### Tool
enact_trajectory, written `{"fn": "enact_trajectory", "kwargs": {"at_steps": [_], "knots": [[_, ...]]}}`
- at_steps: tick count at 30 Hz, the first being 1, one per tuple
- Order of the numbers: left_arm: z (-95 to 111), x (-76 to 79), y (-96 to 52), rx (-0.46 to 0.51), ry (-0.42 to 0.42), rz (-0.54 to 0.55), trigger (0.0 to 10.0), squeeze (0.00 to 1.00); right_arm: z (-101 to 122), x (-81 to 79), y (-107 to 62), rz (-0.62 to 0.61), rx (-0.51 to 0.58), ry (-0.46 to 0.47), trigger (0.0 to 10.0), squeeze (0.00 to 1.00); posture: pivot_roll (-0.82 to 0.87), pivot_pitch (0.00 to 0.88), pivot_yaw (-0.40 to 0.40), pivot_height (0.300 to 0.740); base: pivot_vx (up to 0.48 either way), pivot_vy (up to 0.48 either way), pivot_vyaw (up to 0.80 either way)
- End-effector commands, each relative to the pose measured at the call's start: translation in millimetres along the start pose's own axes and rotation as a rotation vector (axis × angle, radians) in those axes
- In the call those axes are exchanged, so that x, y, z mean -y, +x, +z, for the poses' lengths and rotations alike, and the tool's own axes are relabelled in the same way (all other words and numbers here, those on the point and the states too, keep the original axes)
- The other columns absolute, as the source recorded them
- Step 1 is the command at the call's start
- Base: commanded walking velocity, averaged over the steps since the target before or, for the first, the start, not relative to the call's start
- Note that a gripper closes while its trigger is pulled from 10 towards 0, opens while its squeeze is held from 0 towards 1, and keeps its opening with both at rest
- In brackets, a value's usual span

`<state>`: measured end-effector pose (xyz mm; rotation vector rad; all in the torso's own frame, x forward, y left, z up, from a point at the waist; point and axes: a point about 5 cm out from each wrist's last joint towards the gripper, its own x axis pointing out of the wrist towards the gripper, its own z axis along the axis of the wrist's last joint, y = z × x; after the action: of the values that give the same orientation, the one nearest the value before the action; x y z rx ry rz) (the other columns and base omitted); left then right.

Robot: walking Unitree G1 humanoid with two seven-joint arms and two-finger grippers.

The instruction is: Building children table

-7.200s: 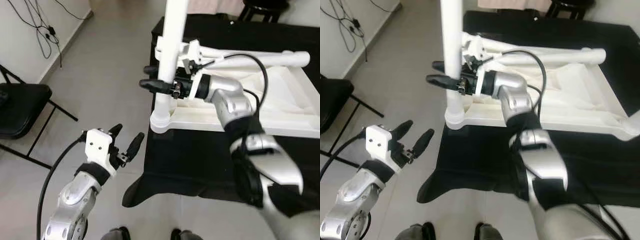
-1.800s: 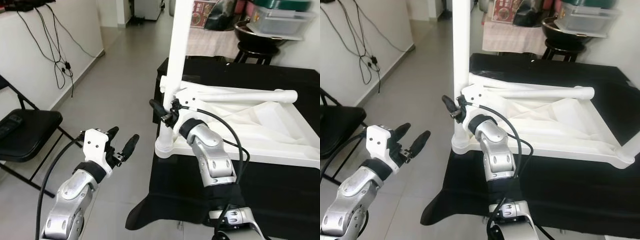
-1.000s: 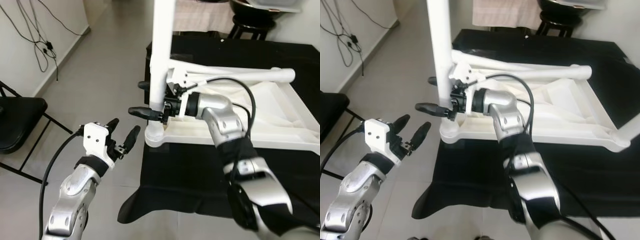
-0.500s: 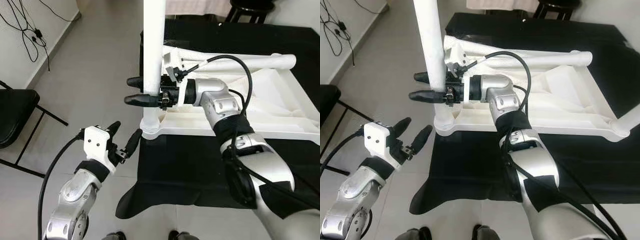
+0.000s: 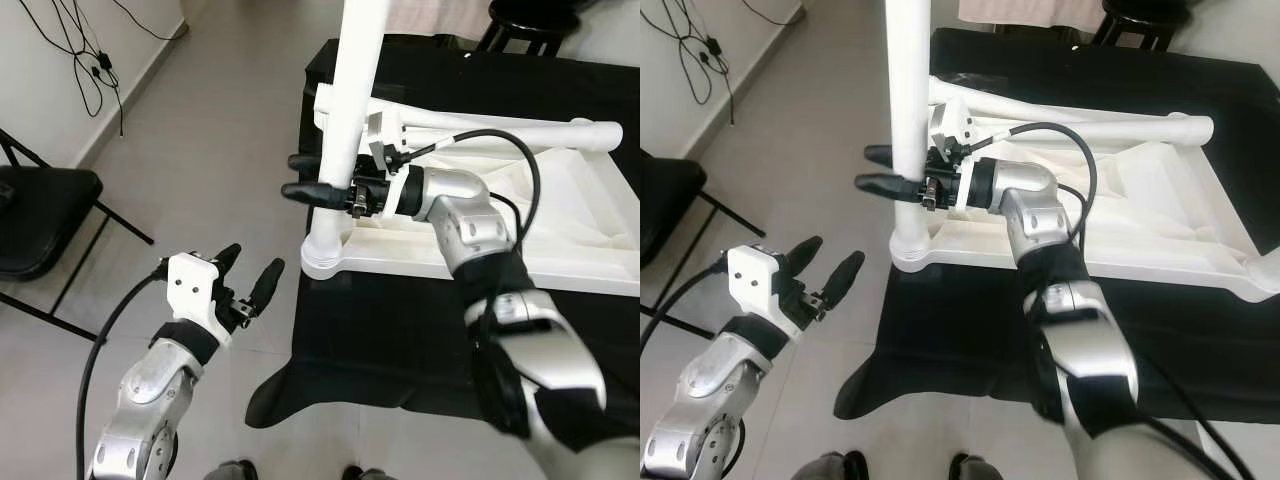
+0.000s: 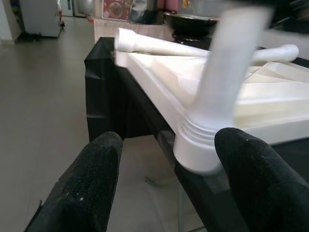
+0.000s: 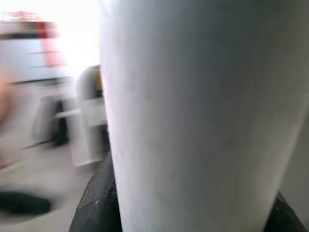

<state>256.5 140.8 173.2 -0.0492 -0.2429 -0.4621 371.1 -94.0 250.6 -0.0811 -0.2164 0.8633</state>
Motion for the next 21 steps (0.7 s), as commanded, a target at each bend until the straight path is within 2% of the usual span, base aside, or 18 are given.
{"fn": "enact_trajectory", "kwargs": {"at_steps": [1,2,3,4,5,6,8,11,12,13,14,17,18,19,21], "knots": [[-4,-2.2,-1.7,-0.011,-0.008,-0.004,10.0,0.00,-48,8.4,-33.1,-0.345,-0.200,0.071,0.0,0.00,-0.02,0.135,-0.047,0.740,0.000,0.000,0.00],[-6,-4.5,-0.5,-0.015,-0.006,-0.007,10.0,0.00,-63,-7.3,-42.7,-0.433,-0.242,0.090,0.0,0.00,-0.03,0.113,-0.036,0.740,0.000,0.000,0.00],[-8,-5.9,0.2,-0.018,-0.004,-0.009,10.0,0.00,-73,-22.1,-45.3,-0.422,-0.270,0.126,0.0,0.00,-0.03,0.106,-0.034,0.740,0.000,0.000,0.00],[-8,-5.9,0.2,-0.018,-0.004,-0.009,10.0,0.00,-73,-22.1,-45.3,-0.422,-0.270,0.126,0.0,0.00,-0.03,0.106,-0.034,0.740,0.000,0.000,0.00],[-9,-7.1,0.8,-0.021,-0.004,-0.009,10.0,0.00,-75,-29.4,-42.4,-0.374,-0.274,0.124,0.0,0.00,-0.03,0.094,-0.033,0.740,0.000,0.000,0.00],[-9,-7.1,0.8,-0.021,-0.004,-0.009,10.0,0.00,-75,-29.4,-42.4,-0.374,-0.274,0.124,0.0,0.00,-0.03,0.094,-0.033,0.740,0.000,0.000,0.00],[-12,-9.0,2.4,-0.028,0.001,-0.012,10.0,0.00,-69,-27.9,-27.3,-0.326,-0.257,0.089,0.0,0.00,-0.02,0.071,-0.057,0.740,0.000,0.000,0.00],[-13,-9.4,2.8,-0.029,0.003,-0.013,10.0,0.00,-65,-26.0,-22.8,-0.324,-0.248,0.077,0.0,0.00,-0.01,0.069,-0.059,0.740,0.000,0.000,0.00],[-13,-10.0,2.7,-0.028,0.005,-0.006,10.0,0.00,-60,-23.9,-18.7,-0.338,-0.246,0.065,3.5,0.00,-0.01,0.064,-0.063,0.740,0.000,0.000,0.00],[-13,-10.0,2.7,-0.028,0.005,-0.006,10.0,0.00,-60,-23.9,-18.7,-0.338,-0.246,0.065,3.5,0.00,-0.01,0.064,-0.063,0.740,0.000,0.000,0.00],[-14,-10.4,2.4,-0.026,0.007,0.002,10.0,0.00,-56,-20.6,-16.1,-0.349,-0.245,0.053,10.0,0.00,-0.01,0.063,-0.066,0.740,0.000,0.000,0.00],[-14,-10.8,2.1,-0.022,0.007,0.008,10.0,0.00,-46,-18.9,-14.1,-0.364,-0.231,0.042,10.0,0.05,-0.01,0.064,-0.064,0.740,0.000,0.000,0.00],[-14,-10.4,1.8,-0.021,0.004,0.003,10.0,0.00,-40,-17.4,-12.7,-0.337,-0.212,0.043,10.0,1.00,-0.01,0.065,-0.061,0.740,0.000,0.000,0.00],[-15,-9.7,1.6,-0.023,-0.001,-0.006,10.0,0.00,-32,-15.0,-8.6,-0.264,-0.168,0.040,10.0,1.00,-0.01,0.066,-0.060,0.740,0.000,0.000,0.00],[-15,-9.7,1.6,-0.023,-0.001,-0.006,10.0,0.00,-32,-15.0,-8.6,-0.264,-0.168,0.040,10.0,1.00,-0.01,0.066,-0.060,0.740,0.000,0.000,0.00]]}}
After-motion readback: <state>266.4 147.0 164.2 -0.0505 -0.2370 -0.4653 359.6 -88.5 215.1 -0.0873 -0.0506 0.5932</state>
